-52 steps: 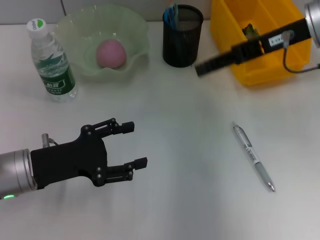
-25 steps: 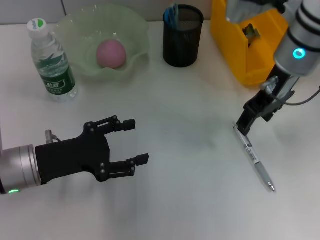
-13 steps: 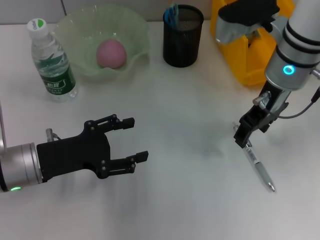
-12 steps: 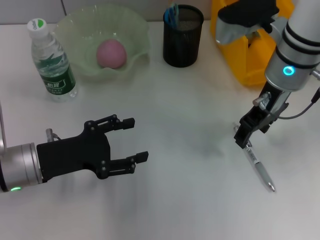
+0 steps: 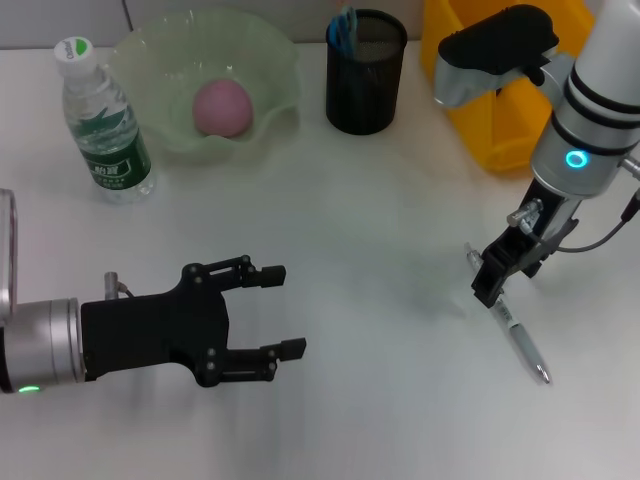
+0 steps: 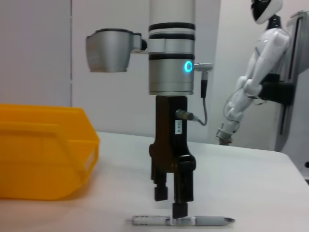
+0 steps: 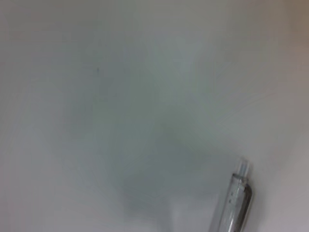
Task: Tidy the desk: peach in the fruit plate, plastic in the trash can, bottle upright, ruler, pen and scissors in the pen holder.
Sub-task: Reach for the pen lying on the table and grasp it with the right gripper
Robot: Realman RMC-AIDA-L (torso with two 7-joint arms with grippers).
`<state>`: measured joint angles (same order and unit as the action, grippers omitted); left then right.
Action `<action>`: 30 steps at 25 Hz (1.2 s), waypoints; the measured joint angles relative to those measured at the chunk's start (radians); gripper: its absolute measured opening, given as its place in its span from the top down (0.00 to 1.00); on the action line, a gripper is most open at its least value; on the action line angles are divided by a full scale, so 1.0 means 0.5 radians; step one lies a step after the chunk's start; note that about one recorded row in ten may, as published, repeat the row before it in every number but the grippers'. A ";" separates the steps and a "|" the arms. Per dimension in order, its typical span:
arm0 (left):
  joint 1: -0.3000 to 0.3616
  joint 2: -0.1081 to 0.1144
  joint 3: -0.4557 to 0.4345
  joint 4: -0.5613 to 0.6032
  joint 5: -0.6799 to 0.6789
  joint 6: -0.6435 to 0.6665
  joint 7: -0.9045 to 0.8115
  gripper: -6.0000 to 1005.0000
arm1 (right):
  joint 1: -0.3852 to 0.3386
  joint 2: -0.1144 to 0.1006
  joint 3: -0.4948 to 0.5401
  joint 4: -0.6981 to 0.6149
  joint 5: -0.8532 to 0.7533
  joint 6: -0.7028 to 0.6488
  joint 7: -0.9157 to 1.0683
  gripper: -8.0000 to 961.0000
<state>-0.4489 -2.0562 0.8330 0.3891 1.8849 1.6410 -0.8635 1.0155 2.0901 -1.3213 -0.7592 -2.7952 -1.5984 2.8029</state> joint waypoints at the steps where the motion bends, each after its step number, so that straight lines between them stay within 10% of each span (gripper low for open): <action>1: 0.000 0.000 0.000 0.000 0.000 0.000 0.000 0.20 | 0.000 0.000 0.000 0.000 0.000 0.000 0.000 0.33; 30: -0.026 0.009 -0.006 0.001 0.022 0.021 -0.037 0.20 | -0.048 0.004 -0.089 0.015 0.092 0.057 -0.061 0.62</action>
<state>-0.4620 -2.0518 0.8298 0.3896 1.8959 1.6515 -0.8821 0.9913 2.0923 -1.3657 -0.7515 -2.7494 -1.5699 2.7726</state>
